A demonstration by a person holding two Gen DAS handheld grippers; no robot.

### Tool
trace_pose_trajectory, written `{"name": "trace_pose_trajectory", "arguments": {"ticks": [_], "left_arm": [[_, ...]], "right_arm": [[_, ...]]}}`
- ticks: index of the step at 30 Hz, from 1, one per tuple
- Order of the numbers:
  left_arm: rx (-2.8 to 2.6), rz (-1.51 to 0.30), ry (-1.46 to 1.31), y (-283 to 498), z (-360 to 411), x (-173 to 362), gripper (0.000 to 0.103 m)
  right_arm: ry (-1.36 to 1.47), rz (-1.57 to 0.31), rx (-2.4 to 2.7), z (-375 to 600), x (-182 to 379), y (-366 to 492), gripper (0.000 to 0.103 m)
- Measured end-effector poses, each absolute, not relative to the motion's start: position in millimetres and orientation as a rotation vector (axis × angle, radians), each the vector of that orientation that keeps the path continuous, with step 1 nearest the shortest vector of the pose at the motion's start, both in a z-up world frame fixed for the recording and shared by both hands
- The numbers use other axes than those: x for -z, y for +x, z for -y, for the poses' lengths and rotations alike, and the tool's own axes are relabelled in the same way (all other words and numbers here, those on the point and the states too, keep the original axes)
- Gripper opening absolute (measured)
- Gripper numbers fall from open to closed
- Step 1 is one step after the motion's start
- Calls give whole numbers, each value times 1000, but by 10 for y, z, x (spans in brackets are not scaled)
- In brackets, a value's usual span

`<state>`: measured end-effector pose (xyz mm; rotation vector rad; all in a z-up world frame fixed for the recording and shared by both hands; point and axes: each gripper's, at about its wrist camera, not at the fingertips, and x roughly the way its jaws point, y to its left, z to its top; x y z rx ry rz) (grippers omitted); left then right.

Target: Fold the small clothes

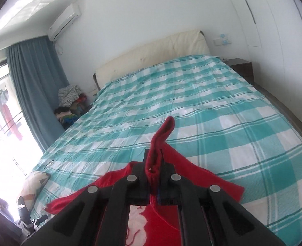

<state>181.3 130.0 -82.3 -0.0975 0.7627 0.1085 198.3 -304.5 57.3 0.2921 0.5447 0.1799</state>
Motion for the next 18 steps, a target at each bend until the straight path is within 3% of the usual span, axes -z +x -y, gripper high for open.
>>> {"name": "trace_pose_trajectory", "arguments": {"ticks": [4, 6, 8, 18], "left_arm": [[-114, -766, -131, 1841, -1386, 817, 102], [-121, -767, -138, 1854, -1418, 820, 102], [-129, -770, -143, 1865, -1449, 825, 102], [-117, -779, -170, 1863, -1467, 827, 102]], "right_arm": [[241, -659, -349, 2239, -133, 2244, 4], [282, -735, -468, 1969, 169, 2340, 13], [342, -808, -580, 1826, 447, 2336, 77], [300, -748, -345, 2766, 583, 1651, 78]]}}
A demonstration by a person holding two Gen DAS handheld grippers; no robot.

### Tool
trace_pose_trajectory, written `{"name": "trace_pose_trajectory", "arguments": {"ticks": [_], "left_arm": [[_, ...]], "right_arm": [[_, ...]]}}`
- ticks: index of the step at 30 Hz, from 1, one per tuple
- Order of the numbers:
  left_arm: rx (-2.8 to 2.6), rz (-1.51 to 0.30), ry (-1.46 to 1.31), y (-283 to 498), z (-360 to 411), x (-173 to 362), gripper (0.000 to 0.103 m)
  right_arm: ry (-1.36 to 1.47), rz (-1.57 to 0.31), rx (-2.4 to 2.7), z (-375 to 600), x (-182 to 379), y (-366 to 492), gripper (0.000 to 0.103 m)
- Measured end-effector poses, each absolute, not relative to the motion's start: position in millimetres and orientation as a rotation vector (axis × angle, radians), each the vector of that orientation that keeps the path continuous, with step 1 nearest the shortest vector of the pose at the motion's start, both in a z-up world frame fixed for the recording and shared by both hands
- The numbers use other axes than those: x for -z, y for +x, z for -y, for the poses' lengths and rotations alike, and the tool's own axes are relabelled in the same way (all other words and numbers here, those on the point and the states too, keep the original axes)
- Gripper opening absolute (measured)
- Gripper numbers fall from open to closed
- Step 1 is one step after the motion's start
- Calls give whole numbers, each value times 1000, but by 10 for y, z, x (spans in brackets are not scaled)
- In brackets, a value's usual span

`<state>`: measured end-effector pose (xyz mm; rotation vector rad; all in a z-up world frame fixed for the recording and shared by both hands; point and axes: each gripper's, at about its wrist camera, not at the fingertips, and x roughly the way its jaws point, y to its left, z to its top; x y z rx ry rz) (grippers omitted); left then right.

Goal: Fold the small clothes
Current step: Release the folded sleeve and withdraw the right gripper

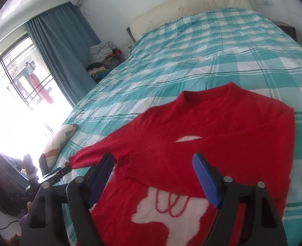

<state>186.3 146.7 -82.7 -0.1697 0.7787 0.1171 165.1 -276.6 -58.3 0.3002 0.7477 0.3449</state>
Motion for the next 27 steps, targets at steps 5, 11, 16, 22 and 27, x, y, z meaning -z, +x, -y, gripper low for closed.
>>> {"name": "trace_pose_trajectory", "arguments": {"ticks": [5, 11, 16, 22, 27], "left_arm": [[-87, -811, -145, 1871, -1342, 901, 102], [-60, -843, -120, 1867, -1190, 1028, 102], [-62, -832, -58, 1833, -1078, 1109, 102], [-45, -827, -16, 1853, -975, 1159, 102], [-21, -817, 13, 1832, -896, 1144, 102]], "right_arm": [[179, -751, -83, 3558, 744, 1006, 79], [112, -716, 71, 4015, 883, 443, 79], [93, -653, 141, 4031, 936, 298, 82], [-3, -617, 150, 3912, 930, 354, 82], [16, -635, 157, 3939, 984, 320, 82]]}}
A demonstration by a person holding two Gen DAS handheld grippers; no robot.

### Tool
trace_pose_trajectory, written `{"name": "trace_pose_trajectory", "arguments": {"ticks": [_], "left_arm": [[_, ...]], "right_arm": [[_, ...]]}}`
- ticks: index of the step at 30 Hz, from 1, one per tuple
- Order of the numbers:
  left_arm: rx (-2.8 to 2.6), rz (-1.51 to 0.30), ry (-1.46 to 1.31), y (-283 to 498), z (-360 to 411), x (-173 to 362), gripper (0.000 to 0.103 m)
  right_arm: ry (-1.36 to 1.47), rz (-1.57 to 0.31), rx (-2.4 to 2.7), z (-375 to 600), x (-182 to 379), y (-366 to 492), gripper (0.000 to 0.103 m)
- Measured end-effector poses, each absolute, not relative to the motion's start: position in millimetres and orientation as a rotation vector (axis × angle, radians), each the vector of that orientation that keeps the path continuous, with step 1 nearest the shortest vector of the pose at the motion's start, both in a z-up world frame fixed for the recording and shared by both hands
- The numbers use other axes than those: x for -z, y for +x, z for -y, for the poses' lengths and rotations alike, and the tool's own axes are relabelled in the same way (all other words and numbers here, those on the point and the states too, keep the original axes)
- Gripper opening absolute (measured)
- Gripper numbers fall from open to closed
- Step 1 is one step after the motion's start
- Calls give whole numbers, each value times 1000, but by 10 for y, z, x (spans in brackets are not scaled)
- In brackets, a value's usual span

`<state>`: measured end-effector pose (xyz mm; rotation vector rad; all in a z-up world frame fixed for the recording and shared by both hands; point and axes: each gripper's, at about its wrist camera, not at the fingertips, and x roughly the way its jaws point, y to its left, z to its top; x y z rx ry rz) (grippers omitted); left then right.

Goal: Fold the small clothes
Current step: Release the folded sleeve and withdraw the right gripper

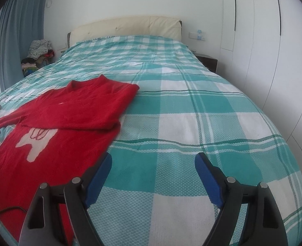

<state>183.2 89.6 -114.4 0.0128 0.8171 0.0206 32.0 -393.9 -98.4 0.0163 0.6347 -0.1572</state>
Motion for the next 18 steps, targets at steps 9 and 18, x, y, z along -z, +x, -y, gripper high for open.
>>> {"name": "trace_pose_trajectory", "arguments": {"ticks": [9, 18], "left_arm": [[-12, -791, -25, 1823, -947, 1055, 102], [-14, -824, -155, 1865, -1185, 1037, 102]], "right_arm": [[-37, -639, 179, 3852, 1027, 326, 82], [-20, -641, 198, 3906, 1043, 326, 82]]}}
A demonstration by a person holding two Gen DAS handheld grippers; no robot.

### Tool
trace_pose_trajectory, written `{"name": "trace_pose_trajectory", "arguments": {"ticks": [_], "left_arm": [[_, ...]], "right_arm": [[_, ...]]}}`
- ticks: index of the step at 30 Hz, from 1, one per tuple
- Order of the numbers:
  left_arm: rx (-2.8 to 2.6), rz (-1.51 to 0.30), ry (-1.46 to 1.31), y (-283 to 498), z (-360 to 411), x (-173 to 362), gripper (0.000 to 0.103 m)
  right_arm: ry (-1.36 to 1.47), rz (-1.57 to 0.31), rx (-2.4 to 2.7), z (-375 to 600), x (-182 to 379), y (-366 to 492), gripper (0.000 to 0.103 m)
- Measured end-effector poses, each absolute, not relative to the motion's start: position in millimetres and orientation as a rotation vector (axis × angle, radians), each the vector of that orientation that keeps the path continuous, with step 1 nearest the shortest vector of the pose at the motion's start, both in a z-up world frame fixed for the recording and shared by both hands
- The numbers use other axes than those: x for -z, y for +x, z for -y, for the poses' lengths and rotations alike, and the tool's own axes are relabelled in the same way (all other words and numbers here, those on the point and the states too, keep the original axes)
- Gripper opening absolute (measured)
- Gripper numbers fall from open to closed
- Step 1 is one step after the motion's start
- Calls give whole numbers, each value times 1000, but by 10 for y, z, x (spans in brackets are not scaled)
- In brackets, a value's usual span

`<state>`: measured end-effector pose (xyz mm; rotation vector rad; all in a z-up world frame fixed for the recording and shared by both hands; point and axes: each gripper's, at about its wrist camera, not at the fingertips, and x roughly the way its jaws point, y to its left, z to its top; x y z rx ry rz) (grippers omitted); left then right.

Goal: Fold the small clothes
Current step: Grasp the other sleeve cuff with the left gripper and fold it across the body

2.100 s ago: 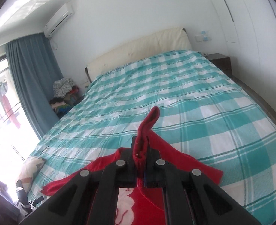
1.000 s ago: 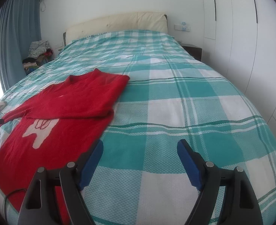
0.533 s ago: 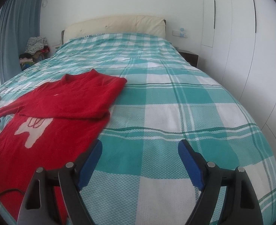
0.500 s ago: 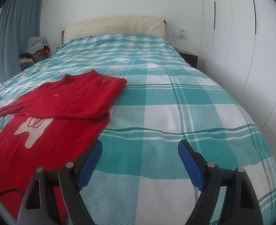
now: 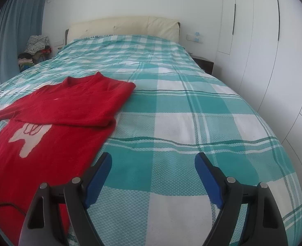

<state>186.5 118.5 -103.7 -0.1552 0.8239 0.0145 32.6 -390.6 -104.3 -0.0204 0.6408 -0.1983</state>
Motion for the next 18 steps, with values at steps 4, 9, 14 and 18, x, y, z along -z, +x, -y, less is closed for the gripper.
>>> {"name": "trace_pose_trajectory", "arguments": {"ticks": [4, 9, 14, 18], "left_arm": [[-46, -824, -249, 1860, -1427, 1010, 102], [-207, -826, -463, 1841, -2092, 1024, 102], [-366, -871, -655, 1962, -2869, 1157, 101], [-331, -901, -675, 2199, -3091, 1224, 95]], "right_arm": [[-14, -636, 198, 3915, 1030, 315, 82], [-12, -627, 195, 3914, 1006, 303, 82], [6, -618, 189, 3923, 983, 305, 82], [-1, -617, 183, 3905, 983, 328, 82]]}}
